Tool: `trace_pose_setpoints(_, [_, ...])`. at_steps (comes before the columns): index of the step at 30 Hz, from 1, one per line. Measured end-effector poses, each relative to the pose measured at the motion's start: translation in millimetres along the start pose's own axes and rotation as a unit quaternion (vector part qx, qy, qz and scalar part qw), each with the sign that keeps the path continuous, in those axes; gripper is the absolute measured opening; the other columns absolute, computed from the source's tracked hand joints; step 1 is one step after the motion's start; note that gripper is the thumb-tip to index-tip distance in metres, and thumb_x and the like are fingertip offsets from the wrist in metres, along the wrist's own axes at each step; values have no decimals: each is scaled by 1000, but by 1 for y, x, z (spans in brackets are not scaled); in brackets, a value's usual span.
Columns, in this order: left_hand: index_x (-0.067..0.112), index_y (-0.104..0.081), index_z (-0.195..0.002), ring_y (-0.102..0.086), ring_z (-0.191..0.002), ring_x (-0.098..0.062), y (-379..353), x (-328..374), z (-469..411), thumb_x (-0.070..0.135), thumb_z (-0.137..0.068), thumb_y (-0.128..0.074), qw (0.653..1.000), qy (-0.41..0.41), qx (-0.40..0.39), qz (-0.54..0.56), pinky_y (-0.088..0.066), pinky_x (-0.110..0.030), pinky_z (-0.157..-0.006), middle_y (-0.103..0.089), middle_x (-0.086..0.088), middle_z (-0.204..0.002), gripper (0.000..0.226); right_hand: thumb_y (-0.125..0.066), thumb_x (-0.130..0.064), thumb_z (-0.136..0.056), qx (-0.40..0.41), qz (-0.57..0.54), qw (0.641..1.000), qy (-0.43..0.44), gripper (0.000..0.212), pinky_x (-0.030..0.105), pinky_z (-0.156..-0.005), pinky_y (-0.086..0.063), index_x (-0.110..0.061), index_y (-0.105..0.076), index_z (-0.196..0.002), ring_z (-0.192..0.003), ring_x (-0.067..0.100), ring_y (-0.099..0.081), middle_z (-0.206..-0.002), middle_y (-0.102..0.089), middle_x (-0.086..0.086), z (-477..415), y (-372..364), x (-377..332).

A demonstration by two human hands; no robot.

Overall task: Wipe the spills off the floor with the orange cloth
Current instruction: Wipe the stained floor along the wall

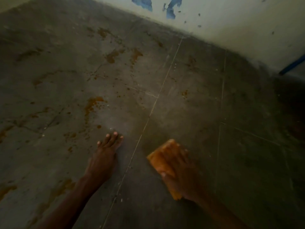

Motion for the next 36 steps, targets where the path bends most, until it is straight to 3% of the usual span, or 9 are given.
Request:
trace_pose_setpoints(6, [9, -45, -144, -31, -144, -39, -23, 36, -10, 27, -89, -36, 998, 16, 49, -32, -21, -54, -116, -36, -13, -155, 59, -13, -72, -85, 35, -52, 934, -351, 89, 59, -121, -14, -22, -21, -158, -152, 39, -12, -166, -17, 14, -106, 28, 118])
trace_pose_setpoints(12, [12, -37, -150, -21, -149, -33, -40, 104, -64, 33, -94, -37, 999, -22, -14, -42, -17, -51, -120, -27, -9, -160, 60, -31, -61, -98, 14, -24, 998, -49, 72, 41, -125, -7, -31, -9, -160, -156, 25, 1, -169, -4, 3, -19, 11, 42])
trace_pose_setpoints(17, [17, -28, -154, -10, -151, -33, -47, 93, -65, 37, -97, -46, 995, -62, -51, -64, -14, -50, -119, -13, -6, -164, 63, -10, -67, -96, 24, -29, 942, -332, 74, 50, -125, -5, -30, -7, -160, -155, 31, 0, -169, 0, 6, -11, 6, 171])
trace_pose_setpoints(20, [17, -30, -153, -12, -151, -34, -46, 96, -69, 28, -98, -50, 995, -49, -52, -64, -16, -51, -118, -13, -6, -164, 59, -29, -60, -99, 54, -143, 876, -457, 75, 55, -124, -1, -21, -9, -160, -154, 37, 2, -167, -5, 15, -94, 35, 182])
trace_pose_setpoints(24, [19, -32, -152, -17, -150, -30, -33, 92, -71, 25, -95, -51, 994, -30, -69, -81, -24, -50, -118, -18, -4, -164, 60, -14, -63, -94, 37, -74, 962, -259, 77, 55, -124, -8, -24, -10, -160, -154, 36, -1, -168, -7, 12, -118, 29, 81])
trace_pose_setpoints(28, [21, -38, -148, -27, -147, -29, -13, 54, -52, 43, -91, -42, 985, -19, -81, -151, -32, -49, -115, -26, -6, -161, 62, -30, -61, -99, 14, -44, 999, -19, 68, 42, -125, -8, -33, -14, -159, -156, 24, -5, -169, -9, 0, 6, 6, 22])
trace_pose_setpoints(32, [15, -40, -147, -33, -143, -35, -2, 40, -21, 33, -89, -54, 989, 9, -67, -133, -38, -49, -110, -30, -9, -159, 62, -13, -68, -95, 26, -28, 970, -240, 70, 57, -121, -19, -34, -36, -152, -151, 34, -22, -163, -27, 7, 2, -10, 109])
trace_pose_setpoints(34, [13, -41, -146, -32, -143, -35, -3, 48, -11, 30, -89, -54, 991, 16, -66, -115, -36, -48, -111, -30, -10, -159, 62, -17, -64, -95, 46, -84, 925, -368, 76, 60, -121, -14, -22, -28, -157, -152, 40, -14, -165, -20, 15, -48, 4, 121])
trace_pose_setpoints(36, [12, -42, -144, -33, -143, -33, -5, 45, -4, 29, -89, -51, 991, 22, -69, -108, -36, -48, -112, -34, -9, -157, 58, -26, -57, -99, 30, -83, 934, -346, 72, 61, -121, -9, -20, -14, -160, -153, 41, -4, -167, -7, 15, -83, 3, 80])
Point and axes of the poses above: each hand's wrist, its own z-axis away from the middle knuckle, its own y-axis out of the back of the hand, x = y × z, the point moved 4 cm from there along -z, towards the middle knuckle
